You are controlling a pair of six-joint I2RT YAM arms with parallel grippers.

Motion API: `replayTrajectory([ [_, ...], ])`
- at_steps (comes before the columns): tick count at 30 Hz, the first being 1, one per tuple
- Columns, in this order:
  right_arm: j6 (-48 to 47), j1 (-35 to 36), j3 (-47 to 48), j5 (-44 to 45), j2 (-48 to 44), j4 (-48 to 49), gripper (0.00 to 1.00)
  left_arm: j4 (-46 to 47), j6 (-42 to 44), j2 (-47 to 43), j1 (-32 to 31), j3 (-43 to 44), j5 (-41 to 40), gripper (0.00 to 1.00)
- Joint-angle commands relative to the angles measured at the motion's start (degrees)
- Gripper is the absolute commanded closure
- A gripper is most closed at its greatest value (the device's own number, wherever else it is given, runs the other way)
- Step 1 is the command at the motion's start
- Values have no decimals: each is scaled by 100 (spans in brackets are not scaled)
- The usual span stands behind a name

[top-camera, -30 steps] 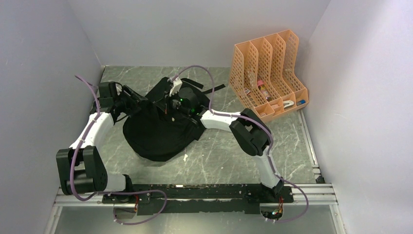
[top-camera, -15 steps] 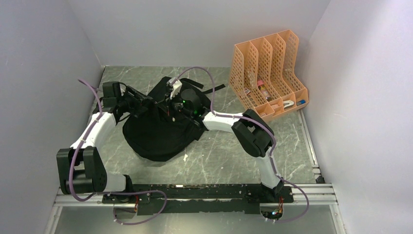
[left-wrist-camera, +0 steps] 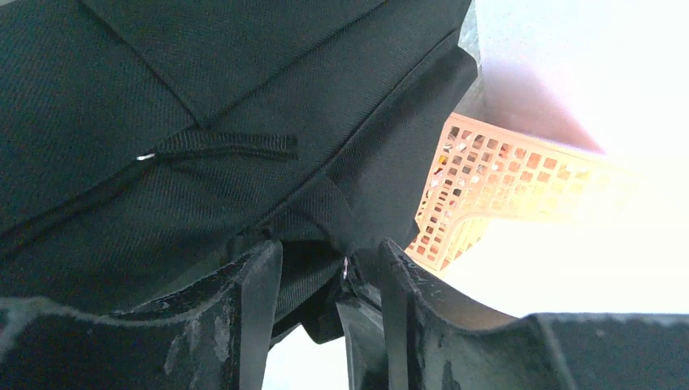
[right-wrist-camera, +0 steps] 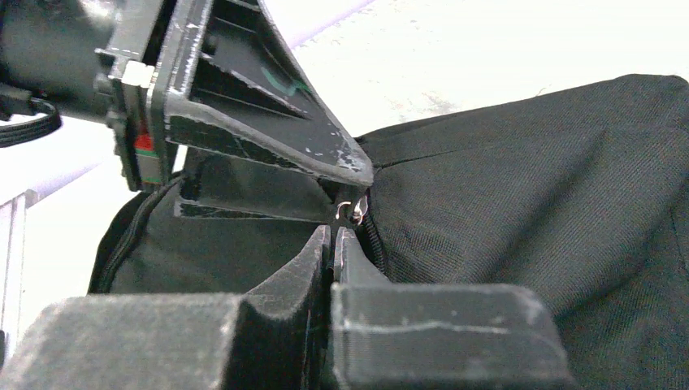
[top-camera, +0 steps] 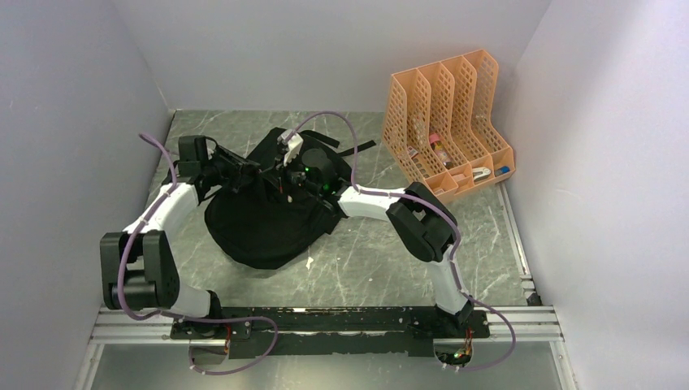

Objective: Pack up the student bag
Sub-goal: Zip the student bag at the center of the board.

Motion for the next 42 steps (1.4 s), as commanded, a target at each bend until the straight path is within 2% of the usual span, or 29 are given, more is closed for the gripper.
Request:
replayTrajectory([
  [1, -89, 16, -52, -148, -249, 145, 100, 562, -145, 250, -49, 88, 327, 50],
  [7, -94, 18, -59, -199, -261, 139, 100, 637, -97, 495, -46, 175, 327, 58],
  [14, -200, 21, -143, -343, -352, 91, 100, 461, 16, 535, -29, 263, 148, 74],
  [20, -249, 20, -265, -413, -427, 19, 100, 425, 63, 574, 5, 280, 137, 94],
  [34, -480, 21, -726, -605, -823, -477, 100, 205, 251, 539, 544, 350, 76, 95],
  [42, -519, 20, -947, -315, -1131, -888, 100, 173, 399, 610, 836, 378, 57, 95],
])
